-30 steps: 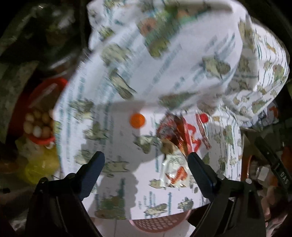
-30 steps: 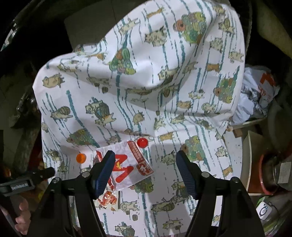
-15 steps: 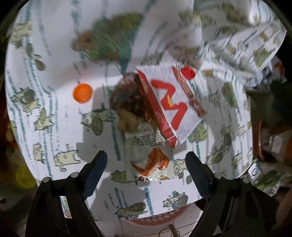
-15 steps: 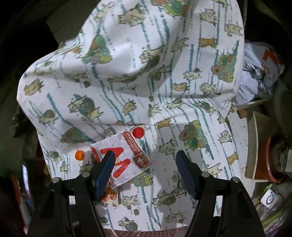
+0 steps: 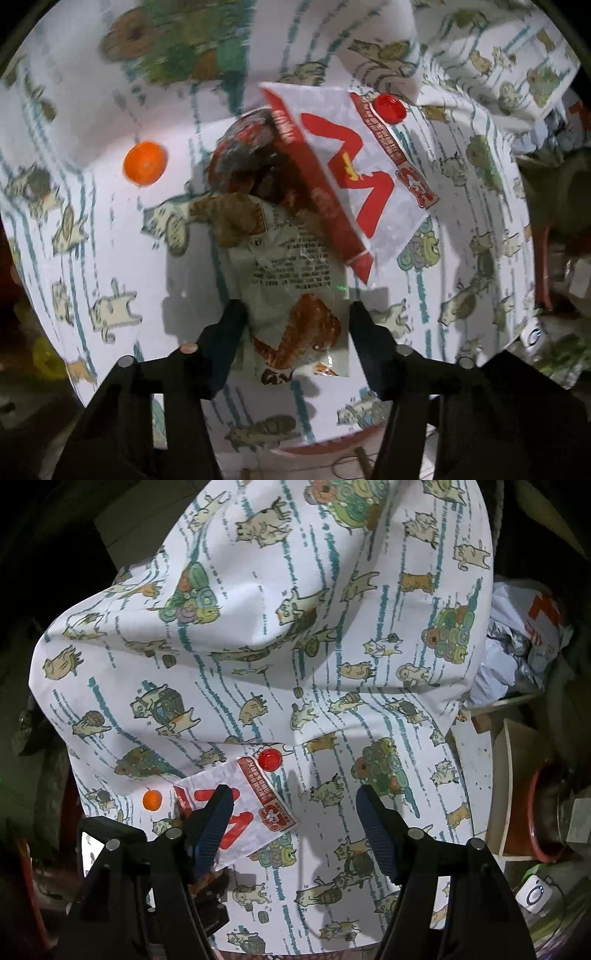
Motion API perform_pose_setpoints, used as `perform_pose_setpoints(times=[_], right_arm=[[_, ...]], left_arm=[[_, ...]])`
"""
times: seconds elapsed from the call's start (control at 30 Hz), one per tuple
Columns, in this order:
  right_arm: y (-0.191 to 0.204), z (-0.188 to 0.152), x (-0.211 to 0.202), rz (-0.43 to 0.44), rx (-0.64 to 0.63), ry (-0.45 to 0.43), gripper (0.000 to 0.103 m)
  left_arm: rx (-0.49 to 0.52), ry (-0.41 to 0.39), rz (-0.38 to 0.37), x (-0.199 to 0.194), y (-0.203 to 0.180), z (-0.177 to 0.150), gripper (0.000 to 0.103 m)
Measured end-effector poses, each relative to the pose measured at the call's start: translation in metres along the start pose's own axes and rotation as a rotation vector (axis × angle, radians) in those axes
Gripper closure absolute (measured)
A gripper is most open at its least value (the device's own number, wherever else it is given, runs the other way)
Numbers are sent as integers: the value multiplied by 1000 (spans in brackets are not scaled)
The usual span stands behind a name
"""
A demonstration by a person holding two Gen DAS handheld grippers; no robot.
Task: Collect trash
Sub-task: 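Grasp the red-and-white M wrapper with the right tool while the left tool grasps the white snack bag, then carry the M wrapper in the right tool and snack bag in the left tool over the basket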
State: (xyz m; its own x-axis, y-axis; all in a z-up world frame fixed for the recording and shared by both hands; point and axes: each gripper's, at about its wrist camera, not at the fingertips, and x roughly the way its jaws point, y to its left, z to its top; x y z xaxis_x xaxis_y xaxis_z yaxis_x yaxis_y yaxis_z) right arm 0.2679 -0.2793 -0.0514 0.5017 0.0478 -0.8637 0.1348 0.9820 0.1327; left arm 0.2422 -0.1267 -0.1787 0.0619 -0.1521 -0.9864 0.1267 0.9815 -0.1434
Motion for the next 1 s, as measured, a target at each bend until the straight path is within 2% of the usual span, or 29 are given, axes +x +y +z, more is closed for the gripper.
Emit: perform_pose_setpoints(times=[0.23, 0.47, 0.57, 0.7, 0.77, 0.8, 0.87, 0.9, 1.0], right_arm=[[26, -7, 12, 10, -72, 37, 32], [81, -25, 50, 50, -211, 160, 34], [99, -38, 76, 46, -232, 223, 42], [109, -47, 104, 19, -231, 254, 50], [107, -51, 115, -5, -204, 256, 58], [105, -52, 119, -10, -183, 261, 67], [100, -54, 121, 5, -136, 265, 77], [98, -54, 119, 14, -123, 258, 83], [97, -55, 104, 28, -144, 213, 90]], left_arm=[[9, -23, -47, -31, 20, -15, 49], [-7, 16, -46, -36, 54, -29, 49], [-19, 13, -56, -39, 69, -35, 49], [-40, -17, -91, -48, 88, -37, 49], [-56, -39, -136, -56, 98, -36, 49], [-66, -46, -164, -60, 101, -35, 50], [-87, -65, -225, -69, 111, -35, 50], [-98, -76, -233, -74, 113, -34, 50], [-69, -155, -181, -96, 114, -36, 51]])
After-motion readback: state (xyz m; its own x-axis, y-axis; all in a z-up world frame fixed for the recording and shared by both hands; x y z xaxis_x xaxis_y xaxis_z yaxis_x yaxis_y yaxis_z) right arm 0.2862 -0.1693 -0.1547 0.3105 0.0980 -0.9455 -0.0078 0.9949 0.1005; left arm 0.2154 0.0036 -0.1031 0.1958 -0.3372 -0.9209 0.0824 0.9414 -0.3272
